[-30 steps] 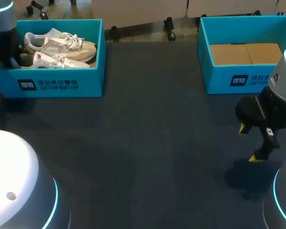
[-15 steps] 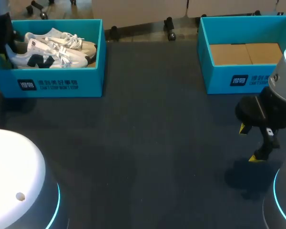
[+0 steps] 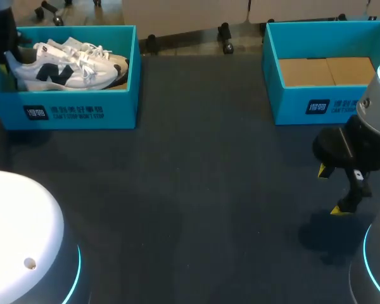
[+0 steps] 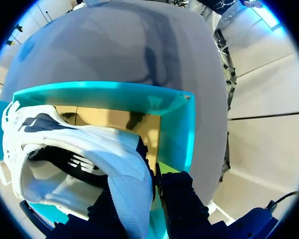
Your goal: Take the shoe out of the shoebox, open the shoe tongue, remove and reinsert the insole, then place the shoe into the shoebox
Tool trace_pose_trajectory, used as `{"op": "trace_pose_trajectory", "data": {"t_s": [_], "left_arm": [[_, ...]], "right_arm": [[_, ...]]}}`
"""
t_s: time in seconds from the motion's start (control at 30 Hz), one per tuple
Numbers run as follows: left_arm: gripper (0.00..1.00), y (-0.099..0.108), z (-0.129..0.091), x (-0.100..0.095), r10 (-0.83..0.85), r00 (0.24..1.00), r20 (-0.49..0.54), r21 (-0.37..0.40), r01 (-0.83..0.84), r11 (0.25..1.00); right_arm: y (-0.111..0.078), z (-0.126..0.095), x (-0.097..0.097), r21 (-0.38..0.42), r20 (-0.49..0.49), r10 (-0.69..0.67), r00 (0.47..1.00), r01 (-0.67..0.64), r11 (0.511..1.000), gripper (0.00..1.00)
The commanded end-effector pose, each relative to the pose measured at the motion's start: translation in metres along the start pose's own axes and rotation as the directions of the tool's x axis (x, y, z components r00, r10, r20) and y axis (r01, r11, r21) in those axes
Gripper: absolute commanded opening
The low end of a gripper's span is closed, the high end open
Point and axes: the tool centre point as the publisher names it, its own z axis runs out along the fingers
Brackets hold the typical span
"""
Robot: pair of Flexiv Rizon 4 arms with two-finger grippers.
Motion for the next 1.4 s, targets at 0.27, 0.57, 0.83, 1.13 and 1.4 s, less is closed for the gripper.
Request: {"op": "trace_pose_trajectory", "data": {"t_s": [0.27, 0.57, 0.83, 1.13, 1.4], "left_arm": [[0.0, 0.003, -0.028, 0.009, -0.014, 1.0, 0.016, 0.005, 0.014, 1.0], [0.0, -0.022, -0.081, 0.02, -0.014, 1.0, 0.023, -0.037, 0.015, 0.999], [0.0, -0.059, -0.125, 0.031, -0.044, 0.999, 0.023, -0.053, 0.045, 0.998], [0.0, -0.129, -0.151, 0.038, -0.033, 0.999, 0.012, -0.071, 0.034, 0.997], [0.0, -0.184, -0.159, 0.04, -0.016, 1.0, 0.011, -0.036, 0.017, 0.999]], "right_arm": [[0.0, 0.001, 0.0, 0.002, 0.001, 0.0, 1.0, 0.0, 1.0, 1.0], [0.0, 0.001, 0.0, 0.002, 0.001, 0.0, 1.0, 0.0, 1.0, 1.0], [0.0, 0.001, 0.0, 0.002, 0.001, 0.0, 1.0, 0.0, 1.0, 1.0], [0.0, 0.001, 0.0, 0.002, 0.001, 0.0, 1.0, 0.0, 1.0, 1.0], [0.0, 0.001, 0.0, 0.002, 0.001, 0.0, 1.0, 0.0, 1.0, 1.0]]}}
